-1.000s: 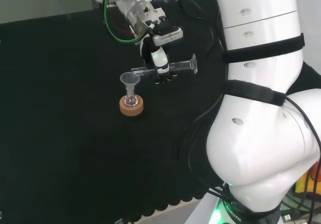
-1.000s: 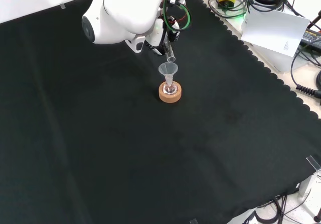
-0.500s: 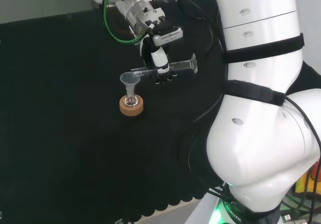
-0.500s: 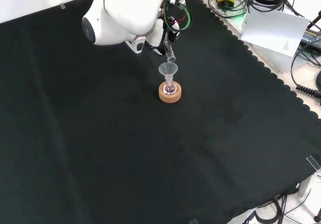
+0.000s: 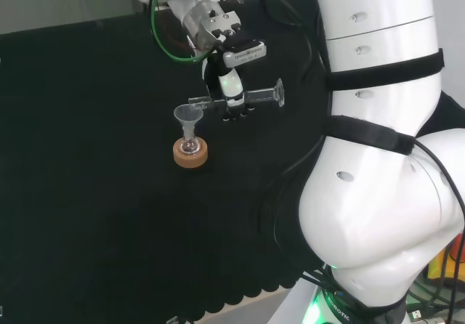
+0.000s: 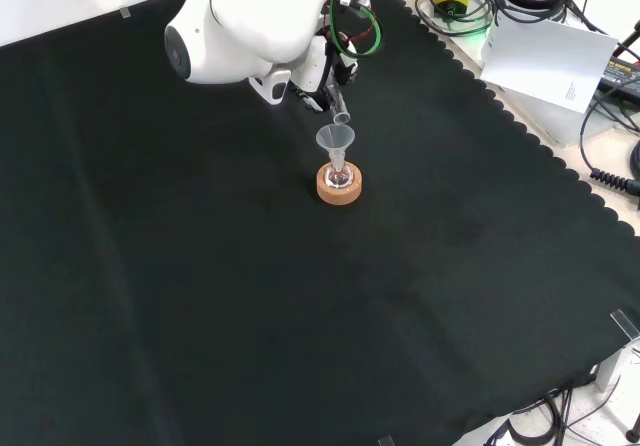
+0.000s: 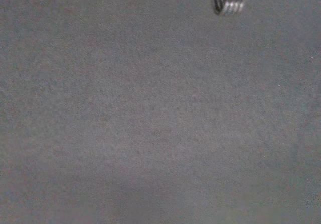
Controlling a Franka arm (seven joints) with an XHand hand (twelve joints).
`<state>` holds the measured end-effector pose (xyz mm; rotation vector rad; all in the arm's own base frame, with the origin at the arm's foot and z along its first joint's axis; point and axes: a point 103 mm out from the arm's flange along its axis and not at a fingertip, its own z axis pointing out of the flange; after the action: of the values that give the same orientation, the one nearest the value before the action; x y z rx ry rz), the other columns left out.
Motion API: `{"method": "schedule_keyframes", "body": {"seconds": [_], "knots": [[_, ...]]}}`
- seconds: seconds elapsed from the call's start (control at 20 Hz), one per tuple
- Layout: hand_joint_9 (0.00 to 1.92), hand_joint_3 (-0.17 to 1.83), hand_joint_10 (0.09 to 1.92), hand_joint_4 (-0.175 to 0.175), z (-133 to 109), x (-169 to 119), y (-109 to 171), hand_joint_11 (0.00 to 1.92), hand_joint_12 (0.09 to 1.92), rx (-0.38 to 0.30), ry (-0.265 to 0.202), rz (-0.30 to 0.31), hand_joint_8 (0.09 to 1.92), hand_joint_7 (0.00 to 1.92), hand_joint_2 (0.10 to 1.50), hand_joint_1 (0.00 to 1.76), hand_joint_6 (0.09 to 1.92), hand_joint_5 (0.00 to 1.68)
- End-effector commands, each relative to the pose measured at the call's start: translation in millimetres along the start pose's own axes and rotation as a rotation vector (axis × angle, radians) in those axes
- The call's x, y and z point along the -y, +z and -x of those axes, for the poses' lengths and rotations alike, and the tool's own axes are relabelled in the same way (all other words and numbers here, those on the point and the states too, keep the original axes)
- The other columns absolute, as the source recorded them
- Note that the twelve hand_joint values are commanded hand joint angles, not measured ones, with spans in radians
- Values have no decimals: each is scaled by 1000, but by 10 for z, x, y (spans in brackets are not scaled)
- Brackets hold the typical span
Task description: Pour the water from the graduated cylinder into the round-bottom flask.
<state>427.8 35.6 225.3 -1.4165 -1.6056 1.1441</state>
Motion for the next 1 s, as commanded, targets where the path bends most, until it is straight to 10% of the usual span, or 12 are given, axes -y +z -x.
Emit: {"method": "schedule_keyframes", "body": {"seconds": [0.05,1.0], "knots": [[1124,745,510,-126,31,-6,38,1058,828,-51,-83,57,777,852,904,1482,858,852],[1118,743,502,-125,310,-9,48,1034,827,-211,-395,236,773,847,905,1482,860,871]]}}
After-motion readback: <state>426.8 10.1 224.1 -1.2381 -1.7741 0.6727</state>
